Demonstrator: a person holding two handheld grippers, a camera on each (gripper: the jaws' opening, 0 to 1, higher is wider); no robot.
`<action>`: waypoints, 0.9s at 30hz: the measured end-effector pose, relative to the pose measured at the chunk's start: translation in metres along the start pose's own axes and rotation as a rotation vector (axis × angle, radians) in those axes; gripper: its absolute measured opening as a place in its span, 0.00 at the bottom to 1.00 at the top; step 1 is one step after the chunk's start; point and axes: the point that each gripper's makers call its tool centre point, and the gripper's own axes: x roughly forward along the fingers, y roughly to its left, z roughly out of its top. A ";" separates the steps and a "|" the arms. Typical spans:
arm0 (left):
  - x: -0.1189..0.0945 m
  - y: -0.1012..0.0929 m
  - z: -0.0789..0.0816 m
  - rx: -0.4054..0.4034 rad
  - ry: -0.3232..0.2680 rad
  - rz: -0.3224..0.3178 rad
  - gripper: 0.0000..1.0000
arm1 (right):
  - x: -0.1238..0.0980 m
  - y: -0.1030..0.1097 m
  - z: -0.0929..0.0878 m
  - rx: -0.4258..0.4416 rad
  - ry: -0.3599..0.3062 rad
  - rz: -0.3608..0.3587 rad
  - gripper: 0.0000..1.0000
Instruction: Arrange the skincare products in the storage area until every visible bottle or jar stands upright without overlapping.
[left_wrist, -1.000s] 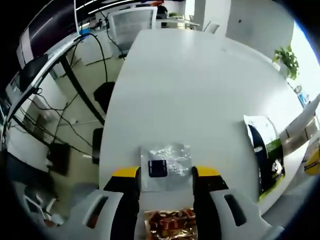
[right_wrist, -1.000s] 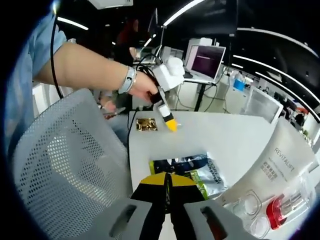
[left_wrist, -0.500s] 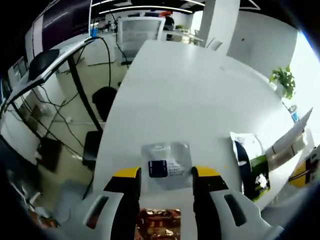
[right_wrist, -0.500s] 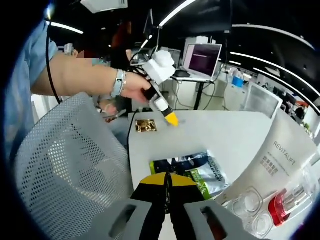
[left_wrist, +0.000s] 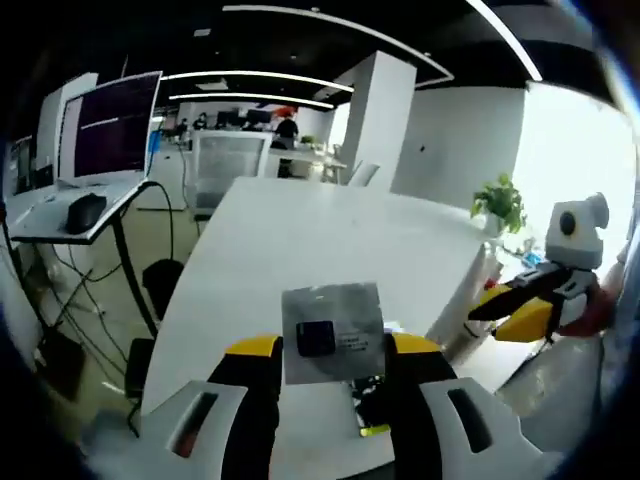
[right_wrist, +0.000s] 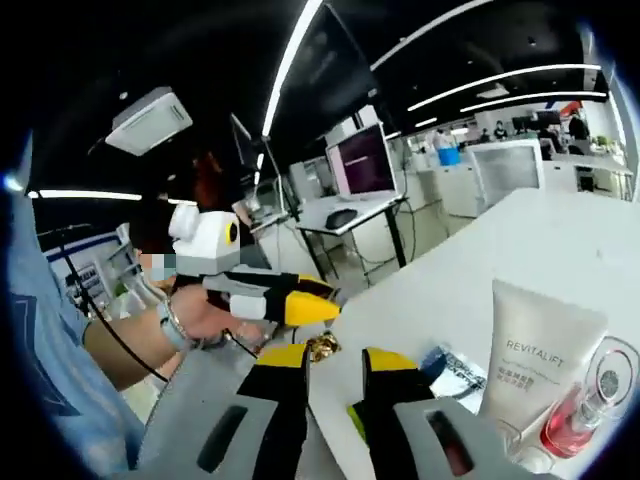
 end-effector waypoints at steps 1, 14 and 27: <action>-0.003 -0.003 0.002 0.006 -0.010 -0.001 0.46 | 0.001 0.001 0.004 0.014 -0.008 0.004 0.15; -0.028 -0.042 0.016 0.018 -0.122 -0.069 0.46 | 0.020 0.018 0.031 0.223 -0.038 0.096 0.09; -0.036 -0.045 -0.009 -0.155 -0.096 -0.185 0.28 | 0.007 0.024 0.021 0.231 -0.043 0.148 0.00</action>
